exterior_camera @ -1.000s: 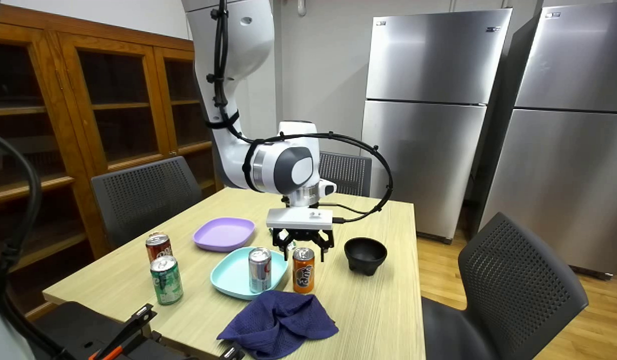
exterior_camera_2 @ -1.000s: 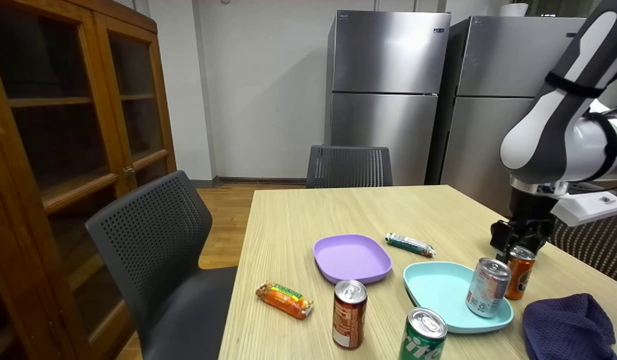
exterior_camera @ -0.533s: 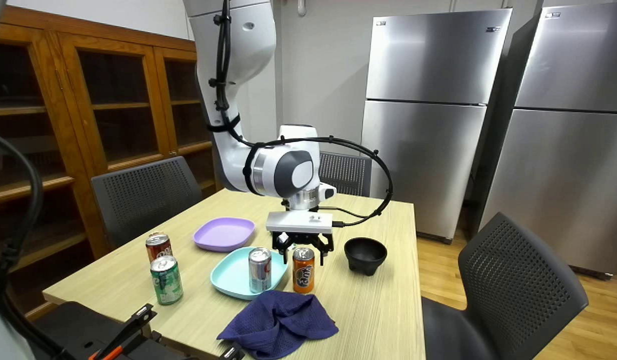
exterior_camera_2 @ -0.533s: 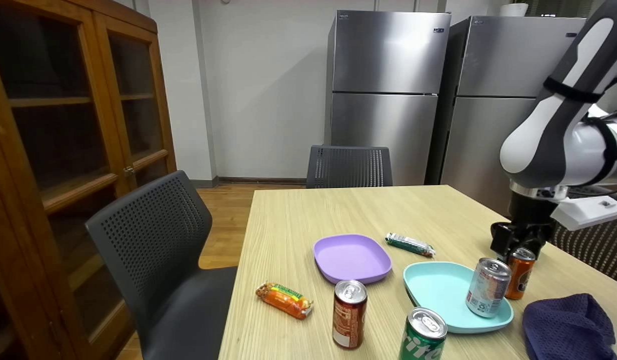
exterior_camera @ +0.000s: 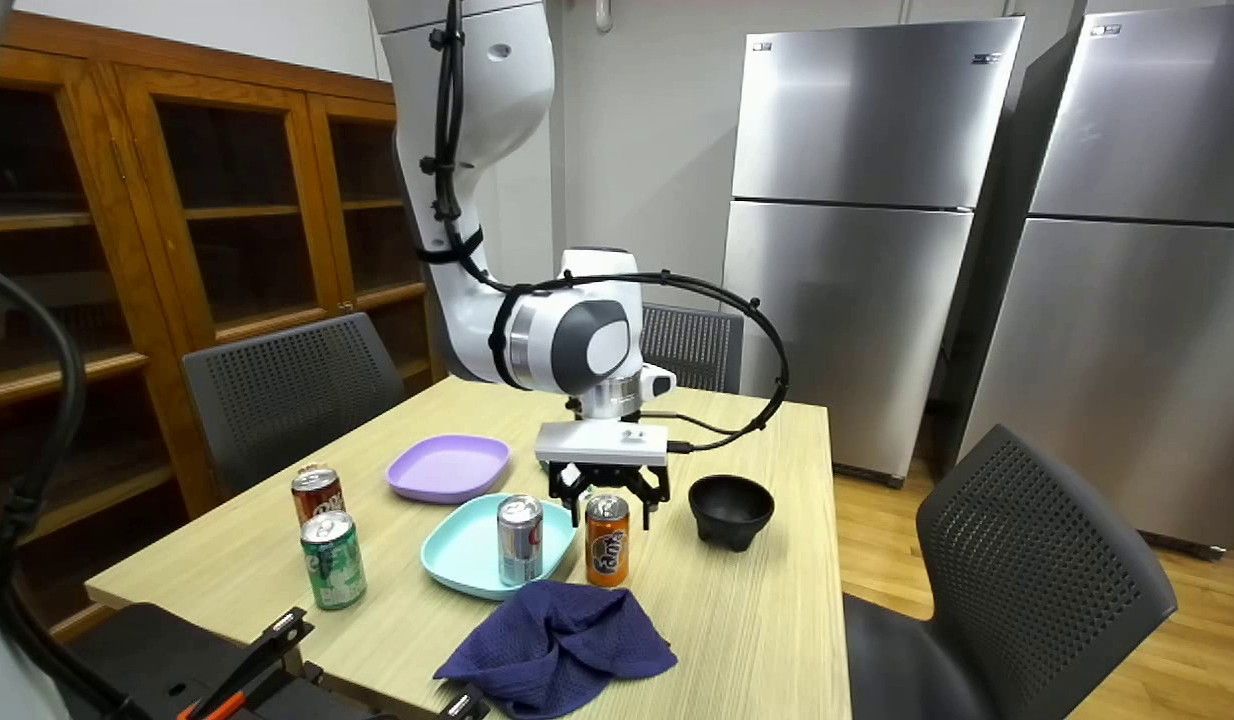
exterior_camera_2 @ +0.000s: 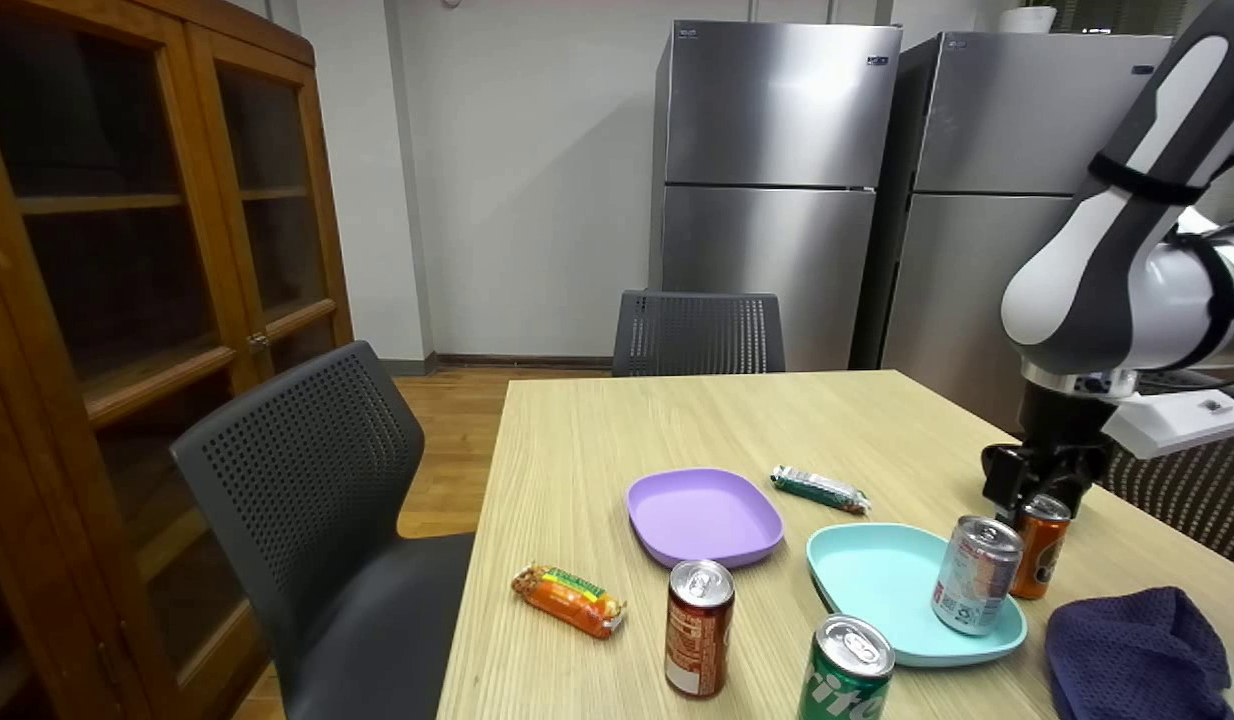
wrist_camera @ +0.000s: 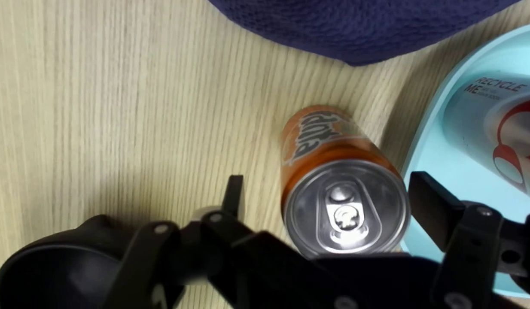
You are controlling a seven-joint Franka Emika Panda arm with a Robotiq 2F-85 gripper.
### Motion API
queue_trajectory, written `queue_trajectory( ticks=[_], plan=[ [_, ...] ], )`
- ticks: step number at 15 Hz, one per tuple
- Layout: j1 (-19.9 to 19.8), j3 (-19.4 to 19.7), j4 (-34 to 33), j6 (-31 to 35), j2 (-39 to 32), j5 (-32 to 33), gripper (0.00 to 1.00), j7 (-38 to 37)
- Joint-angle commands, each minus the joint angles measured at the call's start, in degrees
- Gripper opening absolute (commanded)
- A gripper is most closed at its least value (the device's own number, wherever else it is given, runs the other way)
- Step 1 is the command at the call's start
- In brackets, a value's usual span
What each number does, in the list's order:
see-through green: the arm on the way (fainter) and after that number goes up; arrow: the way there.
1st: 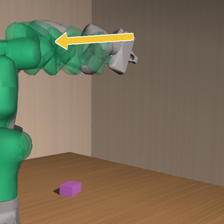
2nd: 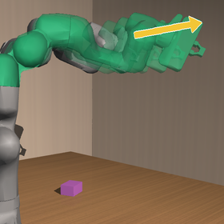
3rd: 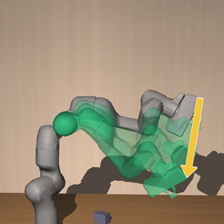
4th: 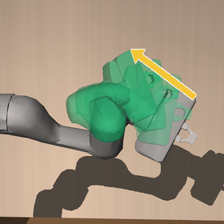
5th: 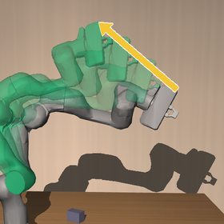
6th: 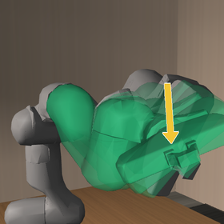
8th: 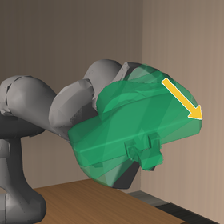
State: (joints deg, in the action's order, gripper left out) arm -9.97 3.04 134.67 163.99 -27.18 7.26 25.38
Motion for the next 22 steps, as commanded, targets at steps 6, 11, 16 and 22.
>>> queue_trajectory(
  ticks=[6,11,16,22],
  plan=[
    [-0.68,-0.86,-0.37,-1.31,0.58,1.46,0.38,-0.75],
    [-0.56,-1.28,2.23,-3.05,5.16,1.91,0.38,0.11],
    [-0.98,-3.99,3.40,-3.17,9.76,1.65,0.38,2.64],
    [0.64,-9.20,2.76,-4.85,10.93,0.17,0.38,4.73]
  ],
)
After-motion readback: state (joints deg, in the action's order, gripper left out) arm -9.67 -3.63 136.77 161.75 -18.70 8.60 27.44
